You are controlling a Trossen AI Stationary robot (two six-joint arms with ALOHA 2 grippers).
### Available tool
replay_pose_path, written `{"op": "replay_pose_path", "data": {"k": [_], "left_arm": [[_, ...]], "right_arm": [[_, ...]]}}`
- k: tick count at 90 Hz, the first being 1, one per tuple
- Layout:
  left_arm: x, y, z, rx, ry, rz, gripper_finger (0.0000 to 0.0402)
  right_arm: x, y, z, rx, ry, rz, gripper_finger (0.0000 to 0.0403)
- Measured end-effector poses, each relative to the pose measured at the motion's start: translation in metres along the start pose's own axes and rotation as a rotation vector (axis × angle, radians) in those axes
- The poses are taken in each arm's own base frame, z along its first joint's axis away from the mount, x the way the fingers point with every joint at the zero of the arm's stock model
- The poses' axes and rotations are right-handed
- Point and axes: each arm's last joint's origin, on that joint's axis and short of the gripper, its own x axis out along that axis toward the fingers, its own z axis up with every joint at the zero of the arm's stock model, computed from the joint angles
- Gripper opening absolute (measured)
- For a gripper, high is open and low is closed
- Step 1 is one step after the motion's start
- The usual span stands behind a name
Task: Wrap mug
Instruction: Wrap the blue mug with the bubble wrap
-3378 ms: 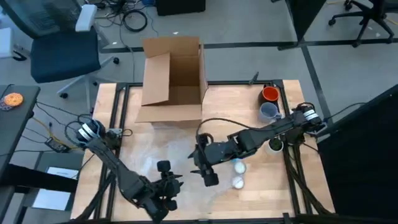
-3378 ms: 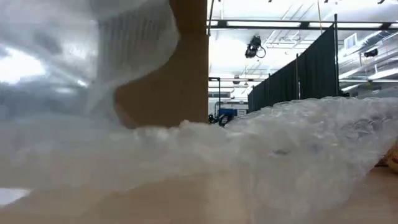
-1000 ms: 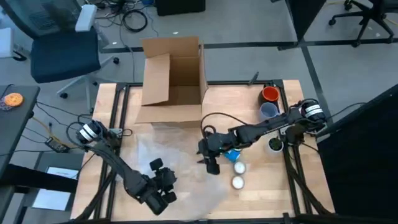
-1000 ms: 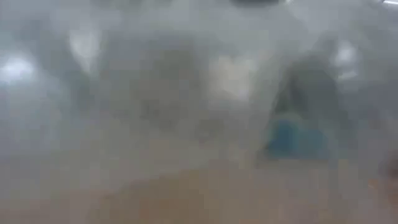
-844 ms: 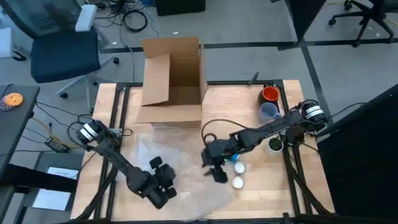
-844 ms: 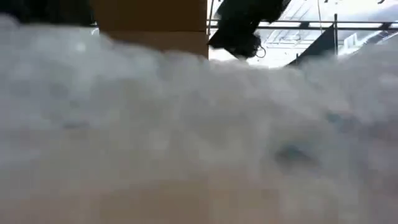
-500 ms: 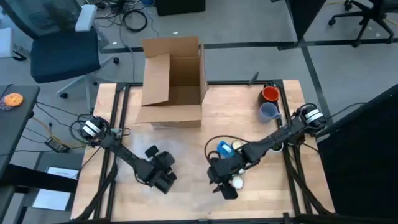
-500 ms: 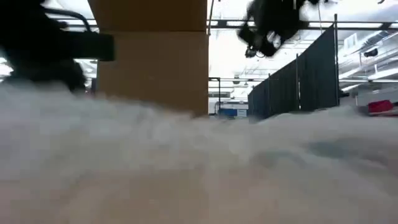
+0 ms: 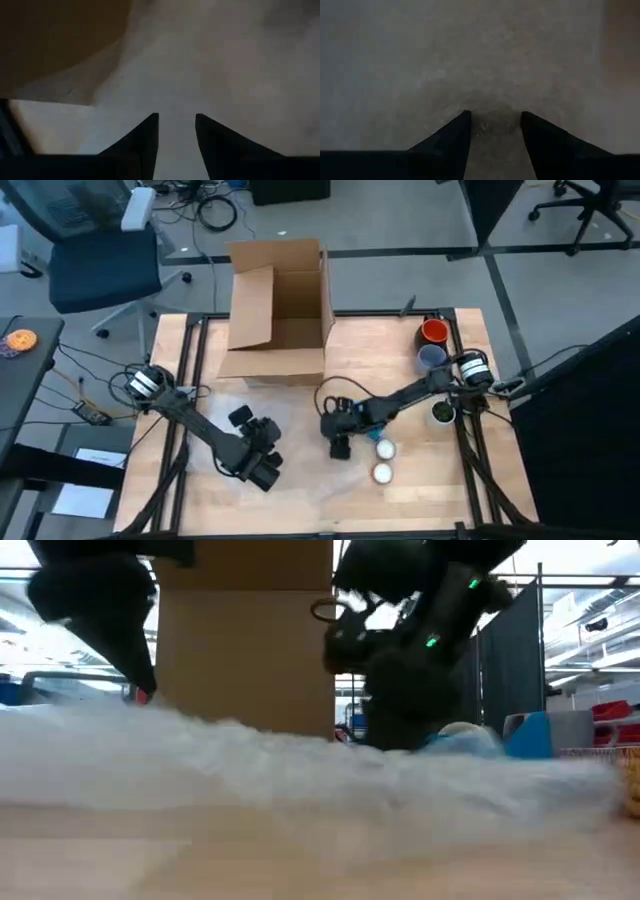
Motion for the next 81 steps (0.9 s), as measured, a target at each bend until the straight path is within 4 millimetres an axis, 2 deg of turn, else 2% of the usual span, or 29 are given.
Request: {"op": "replay_pose_path", "data": {"k": [14, 38, 51, 61, 72, 81], "left_arm": [[-0.001, -0.009, -0.009, -0.018, -0.005, -0.069, 0.0115], [0.009, -0.001, -0.023, -0.12, 0.093, 0.002, 0.0115], [0.011, 0.009, -0.035, -0.099, 0.325, 0.062, 0.0115], [0.004, 0.015, -0.046, -0.058, 0.544, 0.1, 0.0115], [-0.01, 0.016, -0.065, -0.008, 0.792, 0.106, 0.0115], [-0.031, 0.012, -0.079, 0.038, 0.944, 0.064, 0.0115]], "right_arm": [[-0.004, -0.01, 0.008, -0.003, -0.037, -0.012, 0.0137], [-0.009, 0.0, 0.013, -0.046, -0.074, 0.008, 0.0132], [-0.01, 0.003, 0.013, -0.06, -0.08, -0.005, 0.0132], [-0.01, 0.002, 0.013, -0.063, -0.082, -0.006, 0.0131], [-0.01, 0.002, 0.013, -0.075, -0.082, -0.006, 0.013], [-0.01, 0.002, 0.013, -0.076, -0.08, -0.008, 0.013]]}}
